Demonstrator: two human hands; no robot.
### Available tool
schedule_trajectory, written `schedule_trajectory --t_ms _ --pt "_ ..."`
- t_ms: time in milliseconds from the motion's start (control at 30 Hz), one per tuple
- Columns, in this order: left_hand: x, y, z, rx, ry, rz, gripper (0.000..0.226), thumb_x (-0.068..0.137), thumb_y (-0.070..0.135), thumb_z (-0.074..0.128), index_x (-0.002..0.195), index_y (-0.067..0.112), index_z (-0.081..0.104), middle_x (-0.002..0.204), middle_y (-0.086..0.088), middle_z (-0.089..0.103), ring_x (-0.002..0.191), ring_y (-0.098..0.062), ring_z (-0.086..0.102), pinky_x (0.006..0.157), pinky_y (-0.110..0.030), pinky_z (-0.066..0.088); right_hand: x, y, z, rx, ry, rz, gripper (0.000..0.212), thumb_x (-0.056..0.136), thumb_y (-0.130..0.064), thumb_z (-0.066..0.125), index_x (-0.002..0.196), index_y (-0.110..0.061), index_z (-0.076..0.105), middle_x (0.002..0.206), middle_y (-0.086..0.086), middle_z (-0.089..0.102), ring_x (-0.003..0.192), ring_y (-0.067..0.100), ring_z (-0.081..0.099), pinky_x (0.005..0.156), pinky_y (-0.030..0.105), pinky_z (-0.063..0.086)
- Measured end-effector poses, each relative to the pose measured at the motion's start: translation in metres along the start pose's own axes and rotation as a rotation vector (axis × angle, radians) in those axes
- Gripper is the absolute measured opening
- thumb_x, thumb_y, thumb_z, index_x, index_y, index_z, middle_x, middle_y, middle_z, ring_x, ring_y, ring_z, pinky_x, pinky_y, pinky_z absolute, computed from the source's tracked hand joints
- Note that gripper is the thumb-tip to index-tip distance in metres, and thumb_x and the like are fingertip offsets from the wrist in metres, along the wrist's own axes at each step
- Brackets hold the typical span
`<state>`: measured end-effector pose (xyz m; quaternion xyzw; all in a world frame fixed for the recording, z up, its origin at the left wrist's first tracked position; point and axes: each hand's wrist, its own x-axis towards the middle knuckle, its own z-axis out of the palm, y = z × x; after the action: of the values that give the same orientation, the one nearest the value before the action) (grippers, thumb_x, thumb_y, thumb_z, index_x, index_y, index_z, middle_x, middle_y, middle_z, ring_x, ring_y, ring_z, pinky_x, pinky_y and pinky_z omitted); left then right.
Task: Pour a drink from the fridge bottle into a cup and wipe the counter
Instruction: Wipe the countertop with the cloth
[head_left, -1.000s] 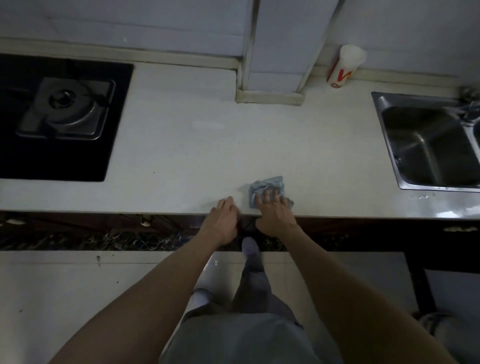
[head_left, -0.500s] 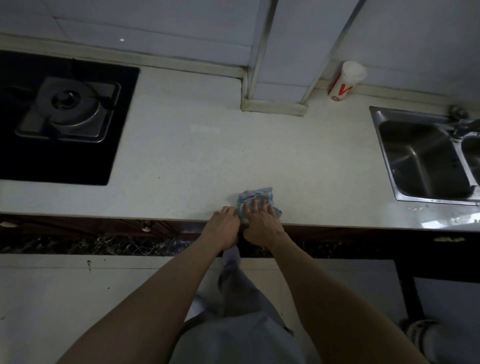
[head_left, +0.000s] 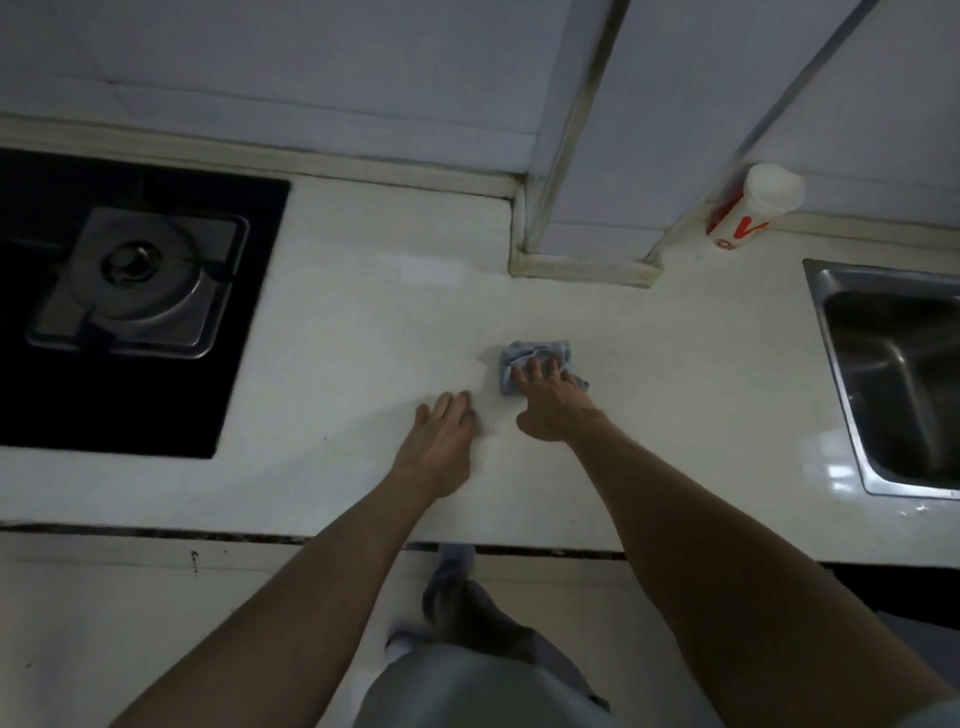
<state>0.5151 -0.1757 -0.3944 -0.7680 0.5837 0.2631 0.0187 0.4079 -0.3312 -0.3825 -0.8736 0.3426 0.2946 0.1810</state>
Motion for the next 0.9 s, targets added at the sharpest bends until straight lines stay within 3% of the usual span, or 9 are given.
schedule_trajectory --t_ms 233,433,633,900 --pt "0.049 -0.027 -0.03 -0.031 -0.066 -0.05 0.059 0.097 0.012 0.048 0.153 0.008 0.028 0.165 -0.008 0.005 0.152 -0.028 0.004 0.122 -0.051 0.01 0.064 0.023 -0.056 0.017 0.072 0.003 0.079 0.091 -0.032 0.053 0.155 -0.02 0.008 0.163 0.009 0.0 0.149 0.034 -0.003 0.121 0.048 0.01" --pt "0.058 -0.036 -0.04 -0.004 -0.206 -0.023 0.063 0.097 0.016 0.048 0.154 0.01 0.024 0.166 -0.008 0.002 0.152 -0.03 0.004 0.122 -0.053 0.014 0.092 0.028 -0.081 0.08 0.152 0.025 0.075 0.089 -0.027 0.056 0.153 -0.017 0.018 0.159 0.013 0.016 0.146 0.033 0.016 0.118 0.042 0.021" --pt "0.054 -0.044 -0.04 -0.054 -0.19 0.028 0.062 0.098 0.017 0.046 0.155 0.01 0.022 0.166 -0.007 0.0 0.153 -0.029 0.001 0.123 -0.052 0.011 0.097 0.024 -0.075 0.084 0.165 0.056 0.077 0.087 -0.03 0.057 0.152 -0.016 0.018 0.159 0.012 0.016 0.146 0.034 0.013 0.119 0.045 0.019" --pt "-0.006 -0.065 -0.018 -0.01 -0.068 0.063 0.056 0.099 0.02 0.046 0.151 0.007 0.03 0.165 -0.009 0.008 0.151 -0.026 0.011 0.122 -0.042 0.018 0.065 -0.013 -0.028 -0.02 0.138 0.022 0.08 0.087 -0.034 0.054 0.154 -0.016 0.015 0.161 0.013 0.011 0.148 0.036 0.005 0.12 0.048 0.015"
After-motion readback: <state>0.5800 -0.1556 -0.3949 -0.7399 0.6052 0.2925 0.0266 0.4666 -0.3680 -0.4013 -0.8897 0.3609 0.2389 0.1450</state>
